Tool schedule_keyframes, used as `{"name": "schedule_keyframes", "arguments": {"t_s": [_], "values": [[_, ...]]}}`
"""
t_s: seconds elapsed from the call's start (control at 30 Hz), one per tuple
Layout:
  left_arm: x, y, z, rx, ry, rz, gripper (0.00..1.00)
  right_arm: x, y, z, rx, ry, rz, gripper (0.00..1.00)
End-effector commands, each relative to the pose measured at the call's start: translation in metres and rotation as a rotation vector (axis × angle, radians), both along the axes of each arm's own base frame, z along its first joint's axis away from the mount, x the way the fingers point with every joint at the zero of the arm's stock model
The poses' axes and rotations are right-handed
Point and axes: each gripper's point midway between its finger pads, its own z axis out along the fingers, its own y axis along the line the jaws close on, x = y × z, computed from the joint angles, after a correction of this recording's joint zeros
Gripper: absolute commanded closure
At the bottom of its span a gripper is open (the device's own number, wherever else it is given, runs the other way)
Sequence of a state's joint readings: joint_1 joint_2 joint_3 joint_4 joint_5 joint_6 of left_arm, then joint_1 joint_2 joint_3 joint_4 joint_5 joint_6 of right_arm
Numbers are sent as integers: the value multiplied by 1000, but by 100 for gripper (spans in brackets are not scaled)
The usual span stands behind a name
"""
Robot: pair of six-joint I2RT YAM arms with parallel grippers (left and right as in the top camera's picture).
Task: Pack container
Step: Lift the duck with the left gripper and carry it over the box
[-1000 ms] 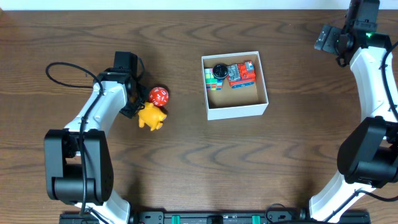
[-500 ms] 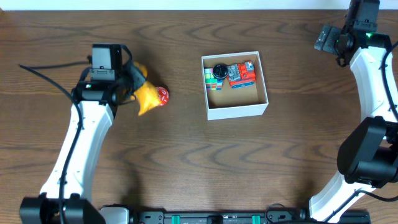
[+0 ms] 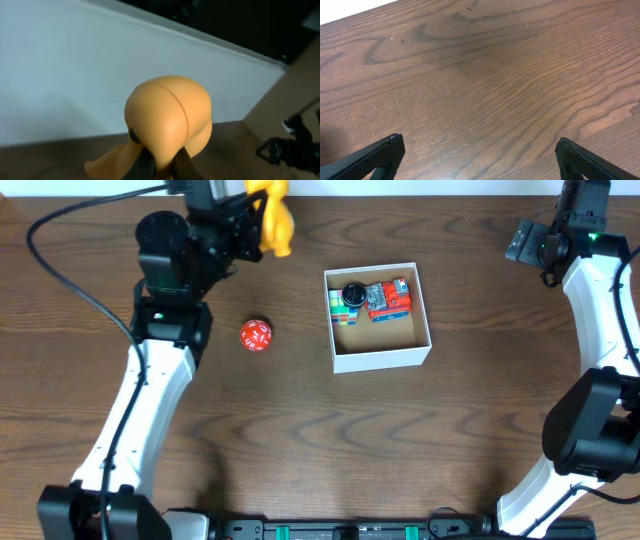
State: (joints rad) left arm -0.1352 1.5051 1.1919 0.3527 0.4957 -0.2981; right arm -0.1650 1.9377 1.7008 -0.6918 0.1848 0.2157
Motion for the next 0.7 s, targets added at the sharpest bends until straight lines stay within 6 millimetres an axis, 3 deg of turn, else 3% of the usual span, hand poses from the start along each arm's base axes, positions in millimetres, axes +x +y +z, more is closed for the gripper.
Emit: {"name": "schedule_keyframes", "arguments": {"t_s": [0.0,0.23,0.67], "values": [[3,-24,-3,46,-57,-87,94,-1,-4,11,-21,-17,-4,1],[2,-60,-23,67,-48,-173,94,-1,-4,11,-21,-17,-4,1],[-18,-84,-17,81,-79,-326,94,-1,-5,11,-21,-17,-4,1]]}}
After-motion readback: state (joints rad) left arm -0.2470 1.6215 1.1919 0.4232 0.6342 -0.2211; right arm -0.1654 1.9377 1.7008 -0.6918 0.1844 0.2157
